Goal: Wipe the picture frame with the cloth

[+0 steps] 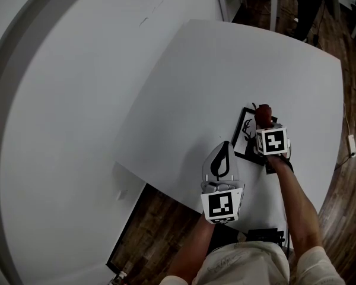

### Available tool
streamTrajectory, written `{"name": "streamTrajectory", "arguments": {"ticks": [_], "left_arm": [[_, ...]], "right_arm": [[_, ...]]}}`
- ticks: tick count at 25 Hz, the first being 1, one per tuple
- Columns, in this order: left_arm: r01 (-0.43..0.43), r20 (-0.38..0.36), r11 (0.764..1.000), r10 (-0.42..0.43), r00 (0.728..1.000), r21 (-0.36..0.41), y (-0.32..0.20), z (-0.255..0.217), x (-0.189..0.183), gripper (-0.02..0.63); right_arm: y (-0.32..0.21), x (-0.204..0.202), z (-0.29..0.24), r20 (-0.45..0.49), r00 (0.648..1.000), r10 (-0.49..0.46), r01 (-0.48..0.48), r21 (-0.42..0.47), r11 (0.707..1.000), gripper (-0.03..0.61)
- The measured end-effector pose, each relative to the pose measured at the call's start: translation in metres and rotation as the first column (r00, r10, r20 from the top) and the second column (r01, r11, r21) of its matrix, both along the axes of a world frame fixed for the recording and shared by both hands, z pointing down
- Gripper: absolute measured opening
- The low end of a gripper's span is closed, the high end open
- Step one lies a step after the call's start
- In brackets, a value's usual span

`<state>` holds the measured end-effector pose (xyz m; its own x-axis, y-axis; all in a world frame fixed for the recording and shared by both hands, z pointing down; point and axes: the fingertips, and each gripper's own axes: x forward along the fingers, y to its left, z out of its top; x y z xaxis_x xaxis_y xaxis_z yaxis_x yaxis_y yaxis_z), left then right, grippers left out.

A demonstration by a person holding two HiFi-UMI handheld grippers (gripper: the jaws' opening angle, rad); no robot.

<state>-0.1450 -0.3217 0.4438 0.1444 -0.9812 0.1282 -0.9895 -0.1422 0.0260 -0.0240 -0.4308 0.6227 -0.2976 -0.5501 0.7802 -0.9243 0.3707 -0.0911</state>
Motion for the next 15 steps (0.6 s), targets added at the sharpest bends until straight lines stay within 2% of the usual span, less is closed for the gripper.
{"name": "streamTrajectory", "arguments": {"ticks": [3, 7, 11, 15], "left_arm": [[0.02, -0.006, 0.999, -0.02, 1.0, 0.049, 0.0, -0.002, -0.006, 0.0], [0.029, 0.002, 0.999, -0.029, 1.0, 0.031, 0.004, -0.003, -0.012, 0.0], [0.038, 0.006, 0.999, -0.038, 0.999, 0.014, 0.004, -0.001, -0.023, 0.0], [0.044, 0.002, 0.999, -0.045, 0.999, 0.016, 0.007, -0.001, -0.024, 0.0]], "right_arm": [[0.011, -0.044, -0.003, 0.066, 0.996, -0.051, 0.052, -0.01, 0.999, 0.098], [0.019, -0.085, 0.01, 0.078, 0.99, -0.113, 0.116, -0.026, 0.993, 0.098], [0.026, -0.095, 0.028, 0.042, 0.992, -0.118, 0.121, -0.074, 0.99, 0.098], [0.028, -0.078, 0.03, 0.039, 0.994, -0.104, 0.106, -0.068, 0.992, 0.1]]}}
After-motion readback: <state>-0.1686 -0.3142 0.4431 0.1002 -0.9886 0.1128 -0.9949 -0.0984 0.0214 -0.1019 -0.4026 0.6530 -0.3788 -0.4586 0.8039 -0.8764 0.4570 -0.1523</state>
